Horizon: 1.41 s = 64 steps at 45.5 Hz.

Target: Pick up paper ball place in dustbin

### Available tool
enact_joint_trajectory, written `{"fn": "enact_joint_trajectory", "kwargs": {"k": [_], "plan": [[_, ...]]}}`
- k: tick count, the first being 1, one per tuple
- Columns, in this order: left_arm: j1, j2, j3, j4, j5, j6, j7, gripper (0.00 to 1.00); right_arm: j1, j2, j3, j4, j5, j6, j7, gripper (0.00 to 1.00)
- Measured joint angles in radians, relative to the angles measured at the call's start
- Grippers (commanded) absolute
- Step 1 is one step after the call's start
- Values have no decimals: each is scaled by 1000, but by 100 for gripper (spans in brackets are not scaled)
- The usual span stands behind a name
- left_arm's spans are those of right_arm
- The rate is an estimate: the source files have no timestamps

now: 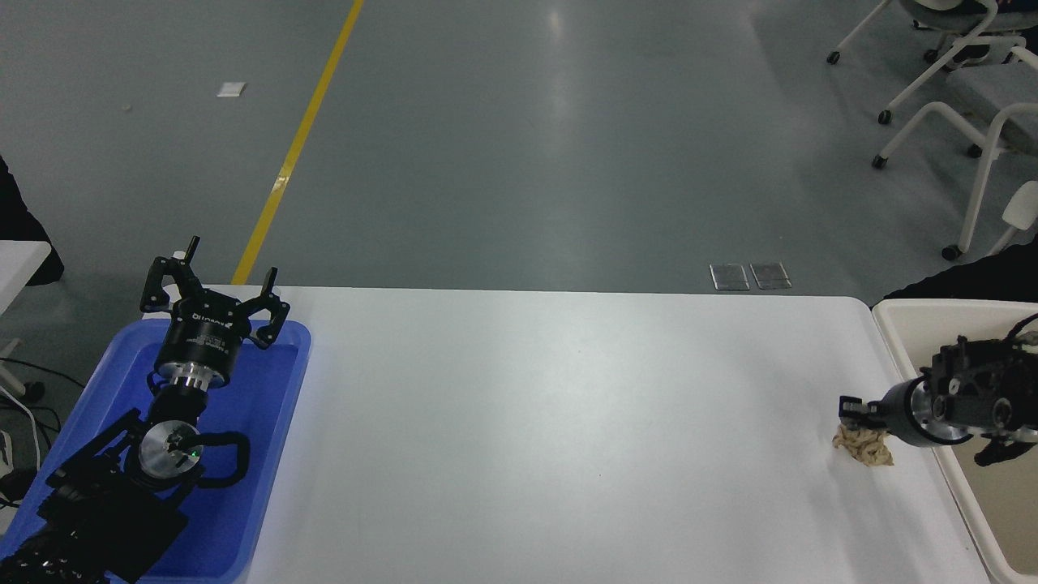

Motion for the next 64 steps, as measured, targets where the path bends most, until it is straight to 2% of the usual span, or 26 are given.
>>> {"fn": "enact_joint_trajectory", "kwargs": {"k": [16, 32, 50, 64], "plan": [[0, 0, 0, 0, 0, 0, 0, 100, 410, -115, -107, 164, -48, 216, 0, 0], [0, 0, 0, 0, 0, 0, 0, 100, 827, -180, -253, 293, -81, 404, 0, 0], [0, 0, 0, 0, 1, 0, 0, 100, 1006, -197, -321, 327, -88, 479, -2, 0], [0, 0, 0, 0, 1, 0, 0, 100, 1000, -201, -329, 321, -94, 457, -6, 0]]}}
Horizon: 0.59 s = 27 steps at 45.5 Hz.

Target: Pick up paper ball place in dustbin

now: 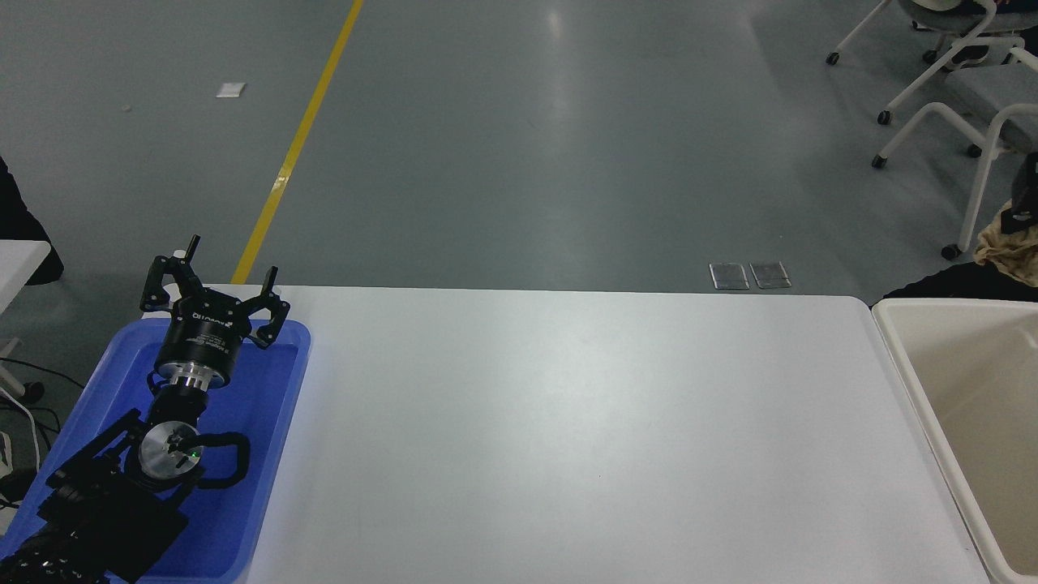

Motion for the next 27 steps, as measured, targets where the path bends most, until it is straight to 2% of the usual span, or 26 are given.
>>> {"fn": "enact_joint_trajectory", "kwargs": {"k": [14, 27], "plan": [[0, 0, 0, 0, 0, 0, 0, 100, -278, -13, 20, -167, 23, -246, -2, 0], [0, 0, 0, 0, 0, 0, 0, 100, -720, -8, 163, -498, 147, -431, -4, 0]]}}
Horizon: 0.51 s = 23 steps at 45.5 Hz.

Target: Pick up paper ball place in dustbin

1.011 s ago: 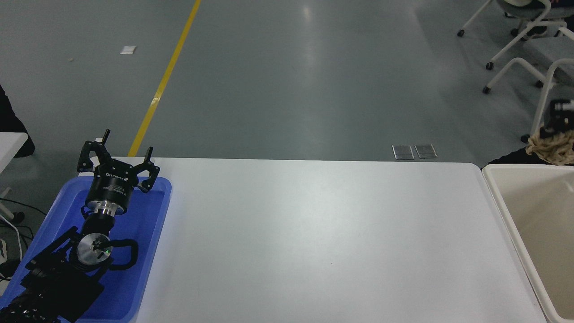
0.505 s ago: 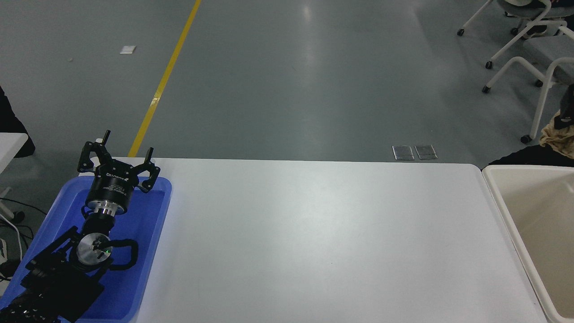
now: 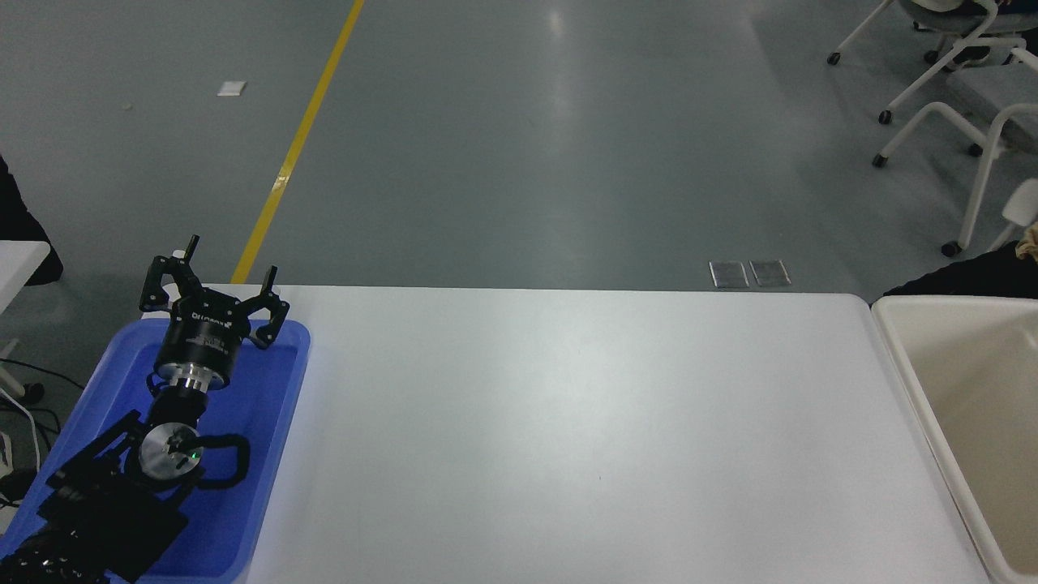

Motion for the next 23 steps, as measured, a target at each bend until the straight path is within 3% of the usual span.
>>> {"fn": "enact_joint_trajectory", "kwargs": {"k": [23], "plan": [[0, 0, 0, 0, 0, 0, 0, 100, -675, 127, 450, -528, 66, -158, 1, 0]]}}
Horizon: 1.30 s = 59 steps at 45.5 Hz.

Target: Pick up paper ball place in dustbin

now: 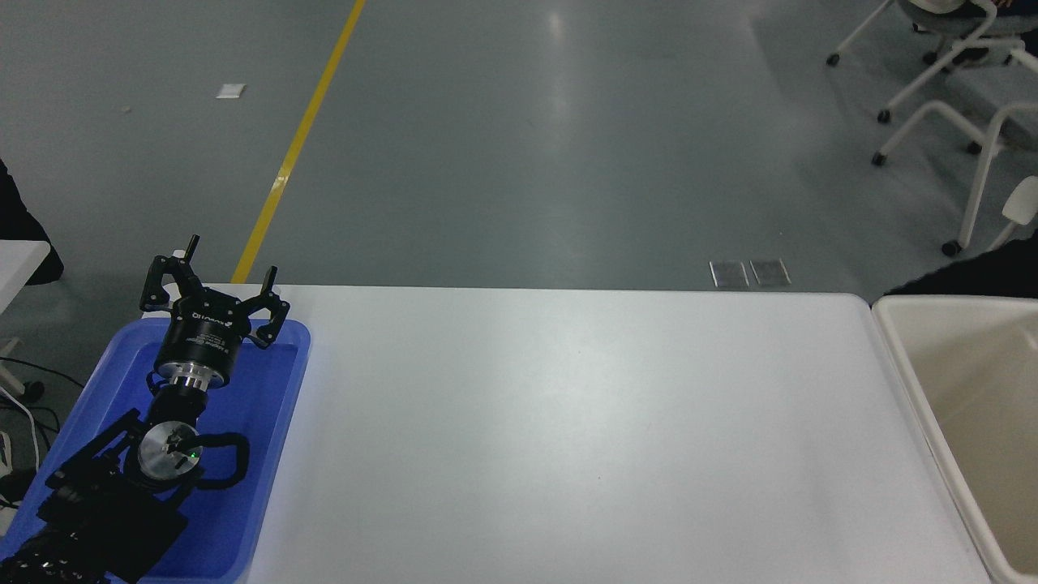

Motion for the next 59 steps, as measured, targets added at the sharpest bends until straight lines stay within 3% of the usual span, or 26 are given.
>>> {"fn": "enact_joint_trajectory", "kwargs": {"k": [29, 30, 36, 59], "plan": [[0, 0, 0, 0, 0, 0, 0, 100, -317, 145, 235, -155, 11, -142, 3, 0], [0, 0, 0, 0, 0, 0, 0, 100, -320, 146, 238, -156, 11, -143, 3, 10], [0, 0, 0, 0, 0, 0, 0, 100, -332, 152, 248, -160, 12, -150, 3, 99], [0, 0, 0, 0, 0, 0, 0, 100, -334, 164, 267, -150, 13, -173, 4, 100]]}}
